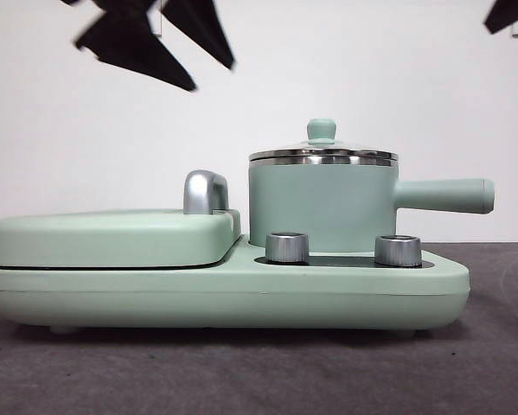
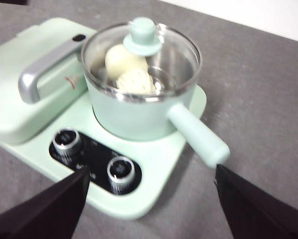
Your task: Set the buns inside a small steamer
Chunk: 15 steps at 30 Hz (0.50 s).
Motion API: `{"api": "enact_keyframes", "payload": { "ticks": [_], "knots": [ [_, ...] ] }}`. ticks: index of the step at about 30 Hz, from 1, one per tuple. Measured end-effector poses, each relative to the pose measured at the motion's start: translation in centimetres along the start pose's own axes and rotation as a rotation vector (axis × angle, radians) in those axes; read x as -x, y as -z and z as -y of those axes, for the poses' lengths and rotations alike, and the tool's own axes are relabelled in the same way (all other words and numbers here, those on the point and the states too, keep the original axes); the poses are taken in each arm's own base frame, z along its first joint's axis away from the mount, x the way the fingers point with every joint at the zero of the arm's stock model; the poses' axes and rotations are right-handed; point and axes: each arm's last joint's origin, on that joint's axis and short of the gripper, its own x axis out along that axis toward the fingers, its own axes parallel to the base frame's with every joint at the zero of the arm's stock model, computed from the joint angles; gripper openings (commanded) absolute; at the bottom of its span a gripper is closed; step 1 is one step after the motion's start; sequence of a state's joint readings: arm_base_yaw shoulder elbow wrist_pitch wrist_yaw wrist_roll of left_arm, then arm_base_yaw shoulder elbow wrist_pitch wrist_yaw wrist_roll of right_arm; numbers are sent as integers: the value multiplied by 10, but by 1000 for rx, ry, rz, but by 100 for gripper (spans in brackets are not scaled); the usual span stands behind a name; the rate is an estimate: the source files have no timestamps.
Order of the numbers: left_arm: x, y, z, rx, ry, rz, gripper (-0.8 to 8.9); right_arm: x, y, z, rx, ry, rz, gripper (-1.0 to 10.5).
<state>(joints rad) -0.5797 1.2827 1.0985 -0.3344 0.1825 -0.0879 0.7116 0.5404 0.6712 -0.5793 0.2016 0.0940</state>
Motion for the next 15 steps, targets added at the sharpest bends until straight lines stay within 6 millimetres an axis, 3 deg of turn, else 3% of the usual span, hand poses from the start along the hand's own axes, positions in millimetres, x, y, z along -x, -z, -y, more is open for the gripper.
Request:
{"api": "enact_keyframes", "payload": {
  "ticks": [10, 15],
  "knots": [
    [56, 56, -16, 90, -83, 54, 289, -38, -14, -12, -1, -90, 9, 401],
    [77, 74, -18, 132, -115, 71, 289, -57, -20, -18, -5, -140, 42, 400]
  ]
}}
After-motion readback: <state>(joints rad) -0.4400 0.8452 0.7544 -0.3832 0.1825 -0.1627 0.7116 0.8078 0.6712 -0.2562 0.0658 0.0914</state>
